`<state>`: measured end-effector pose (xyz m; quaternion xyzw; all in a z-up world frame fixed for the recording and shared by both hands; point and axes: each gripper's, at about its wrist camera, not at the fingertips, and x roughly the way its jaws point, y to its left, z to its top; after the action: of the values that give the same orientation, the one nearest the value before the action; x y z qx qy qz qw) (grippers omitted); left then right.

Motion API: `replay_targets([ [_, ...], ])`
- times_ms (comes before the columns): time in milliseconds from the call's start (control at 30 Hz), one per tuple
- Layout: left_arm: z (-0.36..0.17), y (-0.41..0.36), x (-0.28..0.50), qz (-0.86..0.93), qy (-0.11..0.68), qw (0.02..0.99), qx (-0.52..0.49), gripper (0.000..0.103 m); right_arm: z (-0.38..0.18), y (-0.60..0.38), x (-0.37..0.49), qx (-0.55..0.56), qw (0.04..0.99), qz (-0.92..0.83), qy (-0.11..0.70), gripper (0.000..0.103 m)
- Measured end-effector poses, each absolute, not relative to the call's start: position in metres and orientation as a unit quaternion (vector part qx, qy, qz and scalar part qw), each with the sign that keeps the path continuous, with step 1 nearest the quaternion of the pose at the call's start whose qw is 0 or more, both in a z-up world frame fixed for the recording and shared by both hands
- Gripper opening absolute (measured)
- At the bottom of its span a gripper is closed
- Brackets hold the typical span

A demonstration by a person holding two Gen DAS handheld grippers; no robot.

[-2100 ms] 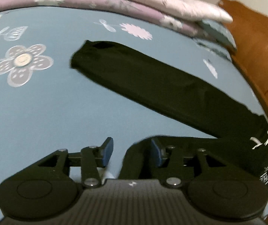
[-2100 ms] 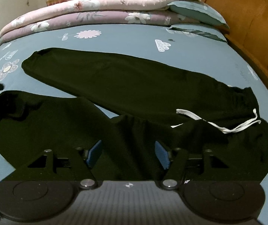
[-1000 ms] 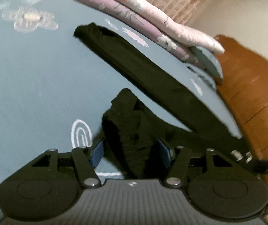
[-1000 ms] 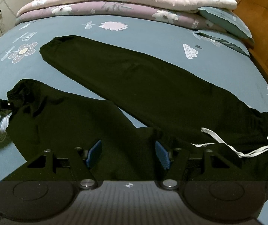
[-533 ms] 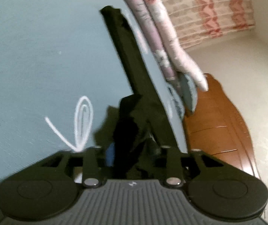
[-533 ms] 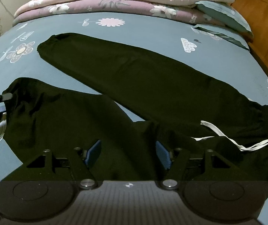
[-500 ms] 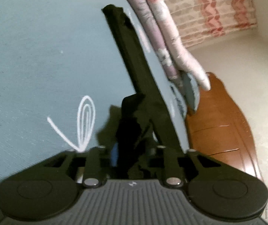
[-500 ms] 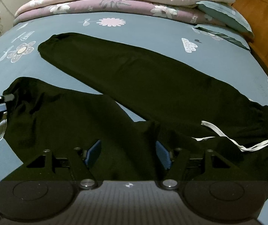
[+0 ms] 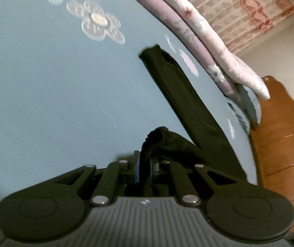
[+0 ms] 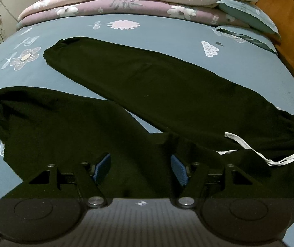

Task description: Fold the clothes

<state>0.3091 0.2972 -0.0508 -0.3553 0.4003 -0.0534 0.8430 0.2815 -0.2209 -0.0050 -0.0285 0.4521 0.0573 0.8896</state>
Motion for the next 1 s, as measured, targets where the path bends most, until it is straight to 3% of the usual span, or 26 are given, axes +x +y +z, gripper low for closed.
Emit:
replay_targets([
  [233,-0.044,0.29,0.318,-0.024,0.405,0.86,-0.309,0.013,-0.01,-0.22,0.28,-0.022,0.889,0.061,0.454,0.07],
  [300,-0.048,0.292,0.309,-0.015,0.411,0.854,-0.32,0.026,-0.01,-0.221,0.279,-0.017,0.889,0.061,0.453,0.07],
  [367,-0.051,0.294,0.301,-0.007,0.416,0.847,-0.331,0.03,-0.01,-0.224,0.279,-0.01,0.89,0.059,0.452,0.072],
  [533,-0.06,0.297,0.279,0.015,0.428,0.83,-0.358,0.036,-0.016,-0.229,0.281,0.011,0.889,0.063,0.454,0.072],
  [733,-0.077,0.297,0.26,0.031,0.442,0.807,-0.39,0.036,-0.02,-0.23,0.279,0.015,0.885,0.075,0.46,0.072],
  [833,-0.08,0.291,0.266,0.009,0.422,0.814,-0.398,0.052,-0.018,-0.232,0.274,0.013,0.884,0.076,0.461,0.072],
  [1000,-0.081,0.276,0.279,-0.008,0.405,0.829,-0.385,0.056,-0.014,-0.241,0.26,0.024,0.885,0.07,0.459,0.074],
])
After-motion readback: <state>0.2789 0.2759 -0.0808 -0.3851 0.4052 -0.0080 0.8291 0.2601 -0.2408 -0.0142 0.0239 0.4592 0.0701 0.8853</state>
